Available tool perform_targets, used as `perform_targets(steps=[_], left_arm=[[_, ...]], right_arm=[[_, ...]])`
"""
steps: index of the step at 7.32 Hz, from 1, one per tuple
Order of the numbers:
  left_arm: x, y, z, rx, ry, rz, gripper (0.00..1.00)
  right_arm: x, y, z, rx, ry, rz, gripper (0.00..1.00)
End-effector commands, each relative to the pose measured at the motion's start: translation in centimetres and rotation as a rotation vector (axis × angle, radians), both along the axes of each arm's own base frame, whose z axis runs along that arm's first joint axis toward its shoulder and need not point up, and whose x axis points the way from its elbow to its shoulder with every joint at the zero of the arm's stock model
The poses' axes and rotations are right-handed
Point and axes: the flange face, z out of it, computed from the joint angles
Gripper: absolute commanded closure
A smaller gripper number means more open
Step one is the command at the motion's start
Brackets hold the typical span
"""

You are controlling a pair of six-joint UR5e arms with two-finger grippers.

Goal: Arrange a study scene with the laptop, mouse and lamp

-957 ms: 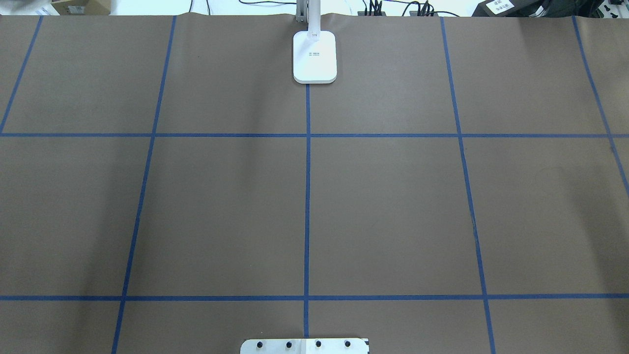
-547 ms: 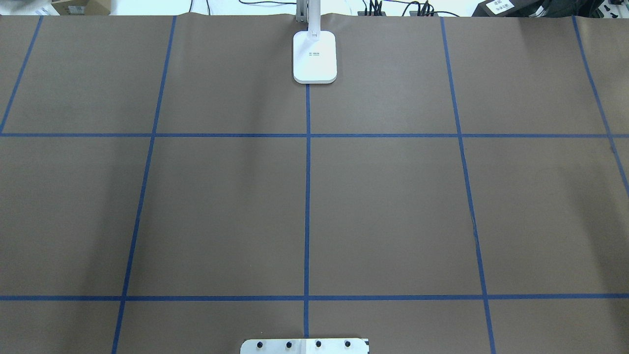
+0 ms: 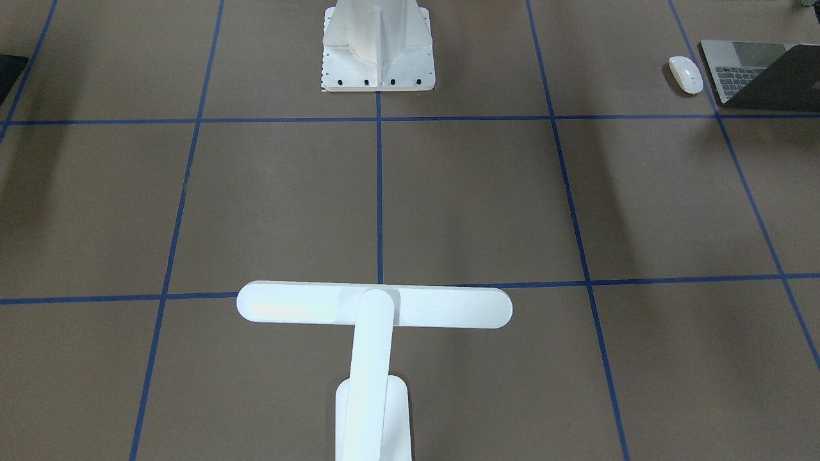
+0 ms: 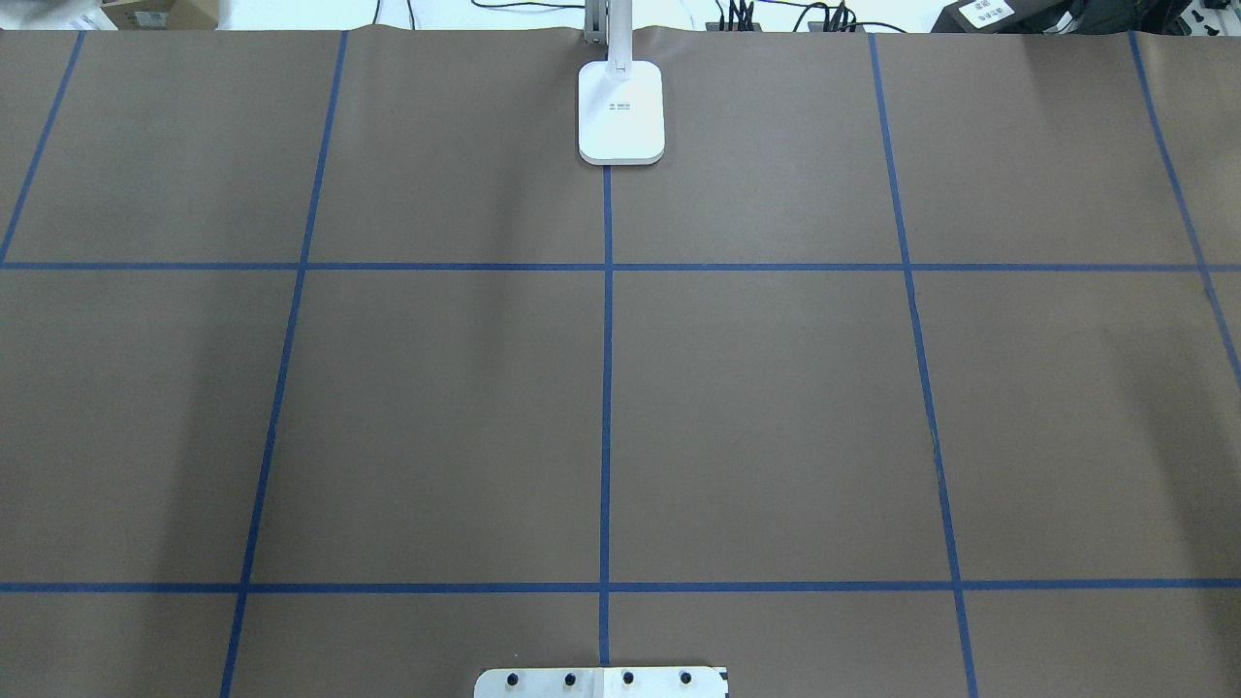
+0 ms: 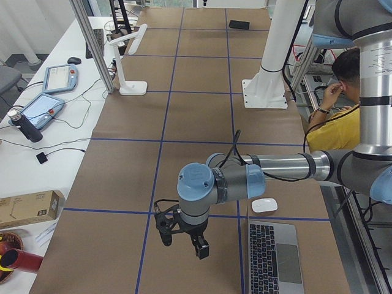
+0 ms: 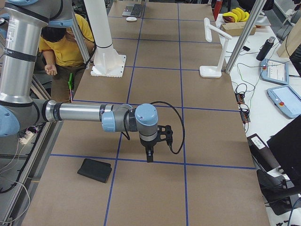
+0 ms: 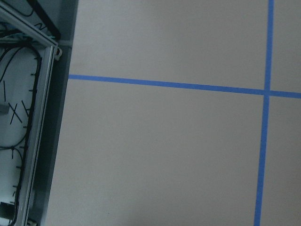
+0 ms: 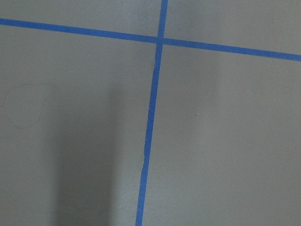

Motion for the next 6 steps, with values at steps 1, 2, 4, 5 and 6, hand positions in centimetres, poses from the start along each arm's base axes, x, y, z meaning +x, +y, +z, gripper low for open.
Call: perform_targets(steps=[1,2,4,5,6], left_arm=[[-1.2,9.2,3.5,-0.254,0.111,-0.271,0.00],[-1.0,13.1,3.9,-0.341,0.137,-0.392,0.00],[0.3,15.6,5.2,-0.454,0.251,-0.520,0.00],[0.5,15.6,5.4,-0.506,0.279,-0.578,0.00],[0.6,15.6,6.0,-0.537,0.281,-0.602,0.00]], right_arm=[[0.0,0.0,0.0,-0.001,0.000,0.000,0.00],[0.0,0.0,0.0,0.001,0.000,0.000,0.00],[0.0,0.0,0.0,0.001,0.000,0.000,0.00],[0.0,0.0,0.0,0.001,0.000,0.000,0.00],[0.0,0.0,-0.1,0.002,0.000,0.000,0.00]])
